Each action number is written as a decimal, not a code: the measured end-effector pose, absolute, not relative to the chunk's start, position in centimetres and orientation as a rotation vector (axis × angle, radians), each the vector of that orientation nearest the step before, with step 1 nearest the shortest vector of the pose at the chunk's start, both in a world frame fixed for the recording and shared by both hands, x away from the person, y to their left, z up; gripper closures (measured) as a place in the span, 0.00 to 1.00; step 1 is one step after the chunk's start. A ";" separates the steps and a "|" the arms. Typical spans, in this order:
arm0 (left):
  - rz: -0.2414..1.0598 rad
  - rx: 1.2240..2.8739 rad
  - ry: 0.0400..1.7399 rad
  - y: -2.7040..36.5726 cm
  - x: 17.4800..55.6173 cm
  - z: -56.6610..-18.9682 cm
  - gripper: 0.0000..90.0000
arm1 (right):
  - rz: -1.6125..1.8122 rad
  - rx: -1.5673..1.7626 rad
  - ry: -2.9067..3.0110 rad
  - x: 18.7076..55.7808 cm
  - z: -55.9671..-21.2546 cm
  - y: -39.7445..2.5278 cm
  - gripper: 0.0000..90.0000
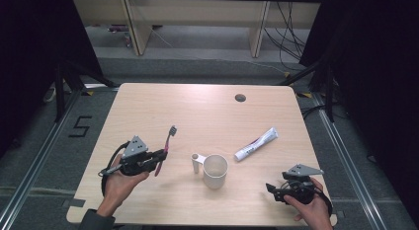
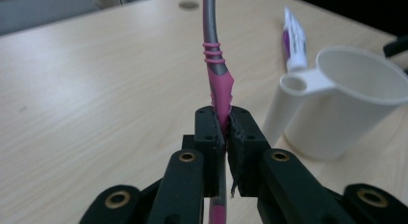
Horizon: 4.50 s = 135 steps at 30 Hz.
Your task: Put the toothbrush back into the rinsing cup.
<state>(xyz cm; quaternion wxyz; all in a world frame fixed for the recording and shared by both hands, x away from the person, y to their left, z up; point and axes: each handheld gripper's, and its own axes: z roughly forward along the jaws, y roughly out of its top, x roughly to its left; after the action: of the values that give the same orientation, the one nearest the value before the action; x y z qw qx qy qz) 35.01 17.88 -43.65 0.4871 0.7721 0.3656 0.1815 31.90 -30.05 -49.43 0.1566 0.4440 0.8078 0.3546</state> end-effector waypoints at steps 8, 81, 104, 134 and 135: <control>0.486 1.634 0.842 16.4 34.5 -43.5 0.92 | 0.999 1.292 2.310 31.8 -49.3 -30.0 0.24; 0.377 1.686 0.754 10.9 35.9 -45.8 0.91 | 1.005 1.292 2.313 31.8 -49.3 -30.0 0.24; 0.344 1.722 0.781 11.8 33.7 -44.1 0.37 | 1.016 1.296 2.310 31.8 -49.4 -29.9 0.24; 0.299 1.836 0.884 13.7 29.3 -48.5 0.21 | 1.047 1.282 2.309 32.1 -49.5 -30.3 0.24; 0.304 1.844 0.887 13.7 29.1 -48.6 0.20 | 1.047 1.282 2.309 32.1 -49.5 -30.3 0.24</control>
<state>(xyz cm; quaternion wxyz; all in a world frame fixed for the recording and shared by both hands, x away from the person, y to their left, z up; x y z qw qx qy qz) 29.12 13.75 -48.58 0.5113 0.7660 0.3684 0.1265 32.12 -30.26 -49.48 0.1494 0.4462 0.8036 0.3644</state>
